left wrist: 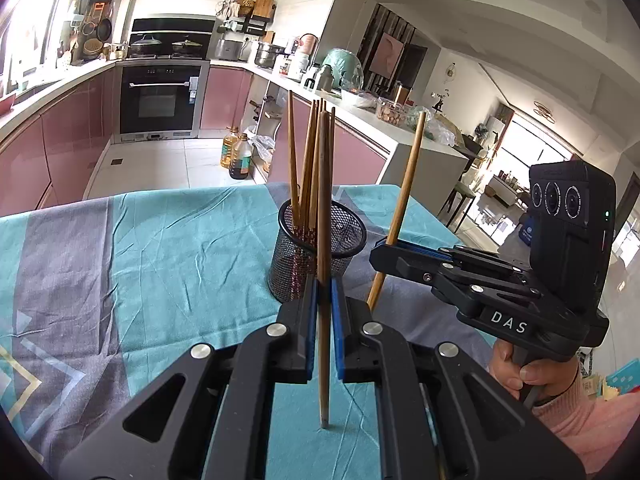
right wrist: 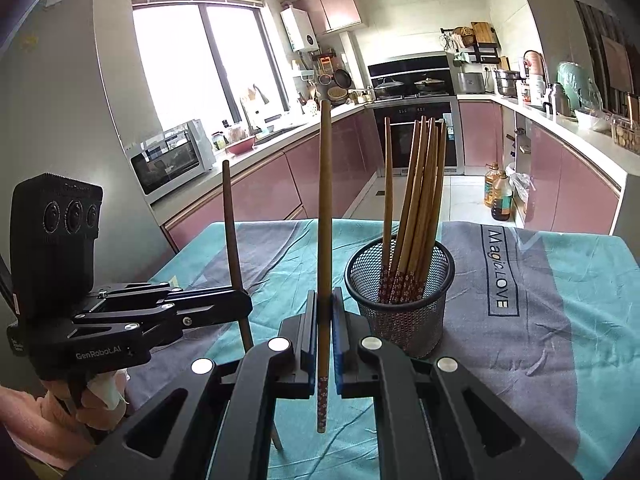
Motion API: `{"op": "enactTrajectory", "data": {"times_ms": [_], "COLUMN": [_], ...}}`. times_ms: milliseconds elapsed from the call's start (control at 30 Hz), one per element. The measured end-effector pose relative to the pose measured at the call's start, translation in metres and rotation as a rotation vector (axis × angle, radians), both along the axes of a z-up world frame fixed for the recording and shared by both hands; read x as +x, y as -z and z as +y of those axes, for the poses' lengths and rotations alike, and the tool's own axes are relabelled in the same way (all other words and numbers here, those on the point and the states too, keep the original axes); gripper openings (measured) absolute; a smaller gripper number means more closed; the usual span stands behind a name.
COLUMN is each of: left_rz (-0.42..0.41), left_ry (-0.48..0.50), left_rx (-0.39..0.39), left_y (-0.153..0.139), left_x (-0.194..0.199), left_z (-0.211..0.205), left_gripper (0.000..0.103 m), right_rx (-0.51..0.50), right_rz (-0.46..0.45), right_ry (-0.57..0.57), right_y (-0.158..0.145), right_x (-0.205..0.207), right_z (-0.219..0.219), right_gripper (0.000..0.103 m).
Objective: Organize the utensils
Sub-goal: 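Carry both upright chopsticks with both grippers over the black mesh cup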
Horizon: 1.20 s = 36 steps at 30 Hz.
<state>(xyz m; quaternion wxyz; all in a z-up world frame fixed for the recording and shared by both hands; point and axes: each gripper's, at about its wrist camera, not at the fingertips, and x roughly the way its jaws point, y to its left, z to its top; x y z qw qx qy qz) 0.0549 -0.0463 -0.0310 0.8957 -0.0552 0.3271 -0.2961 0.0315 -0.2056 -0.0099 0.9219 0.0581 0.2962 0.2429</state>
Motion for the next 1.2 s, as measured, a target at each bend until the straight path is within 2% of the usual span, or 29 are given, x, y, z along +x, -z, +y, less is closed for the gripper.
{"op": "enactTrajectory", "data": {"times_ms": [1200], "left_rz": [-0.039], "left_ry": [-0.009], "left_rx": [-0.002], "left_y": [-0.013], "left_x": [0.004], "left_z": [-0.004], "left_gripper": [0.008], "right_rx": [0.004], "right_rz": [-0.036], "right_ry": [0.015], "right_y": [-0.012], "right_x": [0.000], "right_z": [-0.004], "right_gripper": [0.006]}}
